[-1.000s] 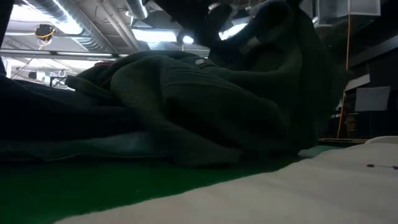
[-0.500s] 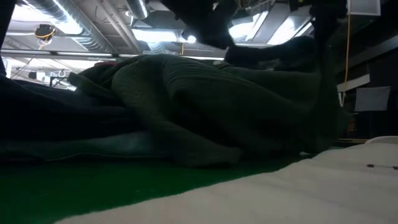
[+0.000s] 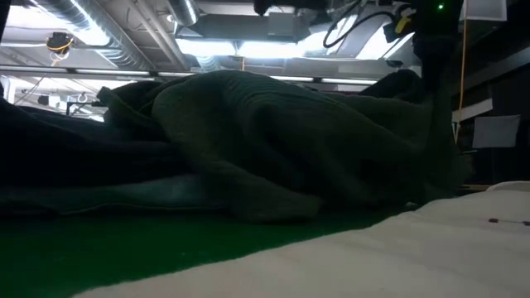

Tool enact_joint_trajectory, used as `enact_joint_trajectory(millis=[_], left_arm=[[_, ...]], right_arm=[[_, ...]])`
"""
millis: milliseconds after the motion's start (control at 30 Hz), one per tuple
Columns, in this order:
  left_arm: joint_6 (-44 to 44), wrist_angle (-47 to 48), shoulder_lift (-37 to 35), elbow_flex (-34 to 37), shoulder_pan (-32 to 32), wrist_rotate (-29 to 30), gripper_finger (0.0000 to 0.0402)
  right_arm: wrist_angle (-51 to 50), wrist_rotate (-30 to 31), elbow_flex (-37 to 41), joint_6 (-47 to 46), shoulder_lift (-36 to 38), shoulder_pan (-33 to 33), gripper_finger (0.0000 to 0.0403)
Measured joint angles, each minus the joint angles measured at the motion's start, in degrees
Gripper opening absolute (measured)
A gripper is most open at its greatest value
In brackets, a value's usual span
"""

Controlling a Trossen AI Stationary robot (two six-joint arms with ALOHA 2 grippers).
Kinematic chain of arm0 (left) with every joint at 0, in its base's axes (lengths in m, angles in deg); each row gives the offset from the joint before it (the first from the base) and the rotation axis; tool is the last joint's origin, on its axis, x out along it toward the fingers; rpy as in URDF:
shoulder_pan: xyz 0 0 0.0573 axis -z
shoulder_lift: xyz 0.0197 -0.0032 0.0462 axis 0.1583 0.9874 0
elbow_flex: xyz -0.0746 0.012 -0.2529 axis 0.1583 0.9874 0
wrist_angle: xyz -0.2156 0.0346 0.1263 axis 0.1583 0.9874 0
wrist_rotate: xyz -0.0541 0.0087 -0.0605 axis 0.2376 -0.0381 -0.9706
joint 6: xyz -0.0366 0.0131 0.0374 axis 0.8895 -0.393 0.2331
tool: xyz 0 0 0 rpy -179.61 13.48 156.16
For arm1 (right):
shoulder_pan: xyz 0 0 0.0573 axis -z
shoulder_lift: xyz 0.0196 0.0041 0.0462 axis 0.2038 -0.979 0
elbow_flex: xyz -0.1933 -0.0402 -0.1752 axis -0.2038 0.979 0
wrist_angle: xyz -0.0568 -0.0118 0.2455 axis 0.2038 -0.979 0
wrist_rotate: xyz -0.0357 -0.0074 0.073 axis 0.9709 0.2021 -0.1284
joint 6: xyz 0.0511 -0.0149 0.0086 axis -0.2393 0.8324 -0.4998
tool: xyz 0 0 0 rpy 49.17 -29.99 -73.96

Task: Fold Laundry from Bin
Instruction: Fold the dark green polo shirt

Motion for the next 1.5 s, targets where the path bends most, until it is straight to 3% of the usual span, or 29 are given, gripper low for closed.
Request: enact_joint_trajectory(millis=[100, 300, 633, 867, 1133, 1333, 1500], left_arm=[[3.9, 1.4, 0.0, 2.0, 4.6, -3.7, 0.0158], [7.2, 1.2, 0.0, 7.4, 13.5, -3.7, 0.0154], [11.0, -11.3, 0.0, 18.2, 21.8, 2.3, 0.0153], [11.1, -16.0, 0.1, 24.2, 22.6, 2.9, 0.0153], [10.6, -18.2, 6.5, 24.4, 20.6, 4.3, 0.0153], [10.6, -18.1, 9.7, 24.4, 18.5, 9.3, 0.0153], [10.5, -17.6, 11.6, 24.4, 17.0, 8.6, 0.0153]], right_arm=[[0.0, 0.0, 0.0, 0.1, 0.0, 0.0, 0.0003], [0.0, -0.1, 0.0, 0.1, 0.0, 0.0, 0.0003], [0.0, -2.8, 0.0, 0.1, 0.0, 0.0, 0.0003], [0.0, -4.0, 0.0, 0.1, 0.0, 0.0, 0.0003], [0.0, -4.0, 0.0, 0.1, 0.0, 0.0, 0.0003], [0.1, -4.0, 0.0, 0.1, 0.0, 0.0, 0.0003], [0.0, -4.0, 0.0, 0.1, 0.0, 0.0, 0.0003]])
